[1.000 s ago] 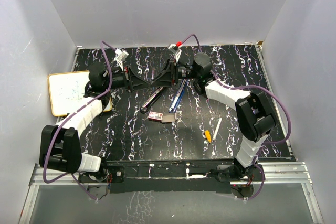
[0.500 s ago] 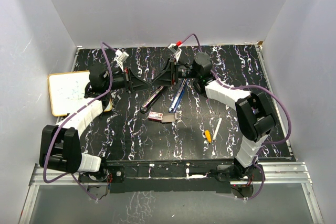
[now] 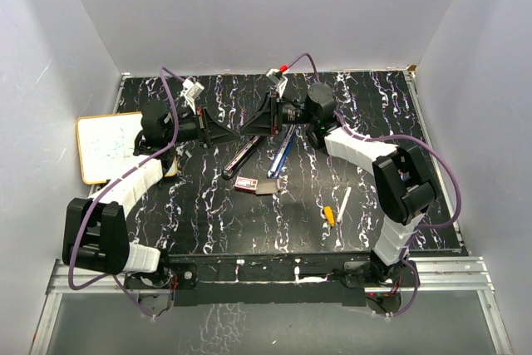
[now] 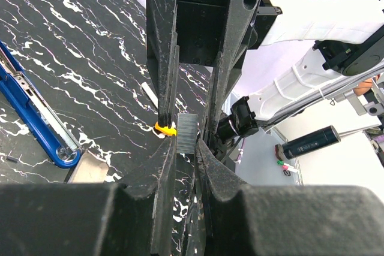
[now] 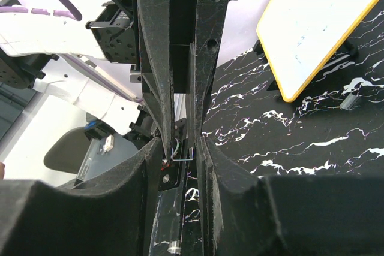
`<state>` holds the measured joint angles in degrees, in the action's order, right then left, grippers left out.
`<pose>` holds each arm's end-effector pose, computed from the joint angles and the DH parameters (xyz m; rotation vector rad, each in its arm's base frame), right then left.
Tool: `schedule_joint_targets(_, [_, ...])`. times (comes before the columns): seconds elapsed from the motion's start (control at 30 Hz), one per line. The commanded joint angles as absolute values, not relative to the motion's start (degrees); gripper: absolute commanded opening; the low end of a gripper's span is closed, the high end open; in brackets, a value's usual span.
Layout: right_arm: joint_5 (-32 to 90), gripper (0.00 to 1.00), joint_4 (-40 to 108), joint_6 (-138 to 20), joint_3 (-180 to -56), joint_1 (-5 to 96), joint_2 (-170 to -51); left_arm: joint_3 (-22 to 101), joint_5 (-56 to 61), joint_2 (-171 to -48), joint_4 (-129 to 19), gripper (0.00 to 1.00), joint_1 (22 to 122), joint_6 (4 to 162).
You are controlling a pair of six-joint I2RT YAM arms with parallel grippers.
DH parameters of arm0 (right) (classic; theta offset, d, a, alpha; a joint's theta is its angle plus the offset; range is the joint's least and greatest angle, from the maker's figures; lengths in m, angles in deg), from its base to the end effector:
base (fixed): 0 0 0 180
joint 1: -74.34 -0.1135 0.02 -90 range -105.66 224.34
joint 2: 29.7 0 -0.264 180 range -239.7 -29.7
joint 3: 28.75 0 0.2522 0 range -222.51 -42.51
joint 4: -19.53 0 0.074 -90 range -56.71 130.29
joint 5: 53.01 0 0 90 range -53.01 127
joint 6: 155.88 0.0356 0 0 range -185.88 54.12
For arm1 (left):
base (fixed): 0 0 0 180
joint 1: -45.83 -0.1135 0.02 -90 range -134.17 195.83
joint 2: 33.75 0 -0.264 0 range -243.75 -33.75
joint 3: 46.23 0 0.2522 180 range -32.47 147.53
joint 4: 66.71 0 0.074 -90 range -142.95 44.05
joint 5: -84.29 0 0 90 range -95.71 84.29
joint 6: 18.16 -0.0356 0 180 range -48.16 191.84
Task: Load the staples into the stapler
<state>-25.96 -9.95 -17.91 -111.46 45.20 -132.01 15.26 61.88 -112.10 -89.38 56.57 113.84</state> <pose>0.3363 0.2238 0.3023 -0.8077 1.6101 1.7766 0.2839 -0.0873 0.3078 0.6297 1.6486 -1.5475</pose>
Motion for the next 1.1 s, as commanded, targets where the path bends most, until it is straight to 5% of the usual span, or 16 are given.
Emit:
schedule_joint_targets(0.0, [-26.11,0.32,-13.23,-18.39,-113.31,45.43,-131.76,14.61,63.35,-111.16,-91.18,0.0,56.88,113.38])
schedule_joint_targets(1.07, [-25.87,0.36,-12.28,-19.76,-111.16,45.43,-132.07,14.25,63.72,-110.92,-93.29,0.0,56.85,114.47])
